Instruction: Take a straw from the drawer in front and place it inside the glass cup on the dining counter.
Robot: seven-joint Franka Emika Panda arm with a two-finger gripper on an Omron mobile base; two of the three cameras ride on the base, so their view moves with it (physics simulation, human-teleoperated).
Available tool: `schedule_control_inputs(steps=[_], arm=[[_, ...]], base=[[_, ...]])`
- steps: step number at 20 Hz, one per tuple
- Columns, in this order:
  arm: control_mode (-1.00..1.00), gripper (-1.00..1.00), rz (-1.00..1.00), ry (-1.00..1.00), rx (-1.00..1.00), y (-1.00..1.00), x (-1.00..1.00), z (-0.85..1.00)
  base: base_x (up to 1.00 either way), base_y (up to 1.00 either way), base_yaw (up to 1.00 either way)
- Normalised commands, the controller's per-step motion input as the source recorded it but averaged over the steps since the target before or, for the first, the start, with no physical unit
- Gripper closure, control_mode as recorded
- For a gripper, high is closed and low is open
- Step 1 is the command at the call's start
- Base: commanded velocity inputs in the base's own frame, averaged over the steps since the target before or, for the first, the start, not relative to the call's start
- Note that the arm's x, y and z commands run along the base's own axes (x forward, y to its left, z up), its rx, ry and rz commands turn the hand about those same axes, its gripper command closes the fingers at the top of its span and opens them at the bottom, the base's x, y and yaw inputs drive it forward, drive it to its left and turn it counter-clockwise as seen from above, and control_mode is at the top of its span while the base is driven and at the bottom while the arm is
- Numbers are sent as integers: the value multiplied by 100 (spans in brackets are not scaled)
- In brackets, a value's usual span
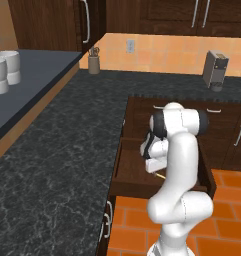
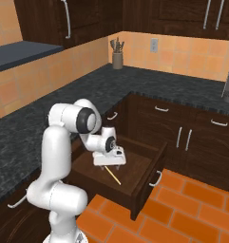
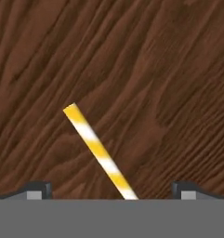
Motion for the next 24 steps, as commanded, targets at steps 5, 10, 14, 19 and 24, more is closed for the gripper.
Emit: schedule_control_inputs(steps=[5,10,14,19,24], arm=[[-100,-100,0,0,3,0,19,-16],[-100,-100,0,0,0,0,14,-29],[-100,-100,0,0,0,0,-8,-38],[-100,100,0,0,0,0,-6,-55],[-100,100,0,-1,0,0,-5,-47]], base=[[0,0,0],[0,0,0],[0,0,0],[0,0,0],[0,0,0]])
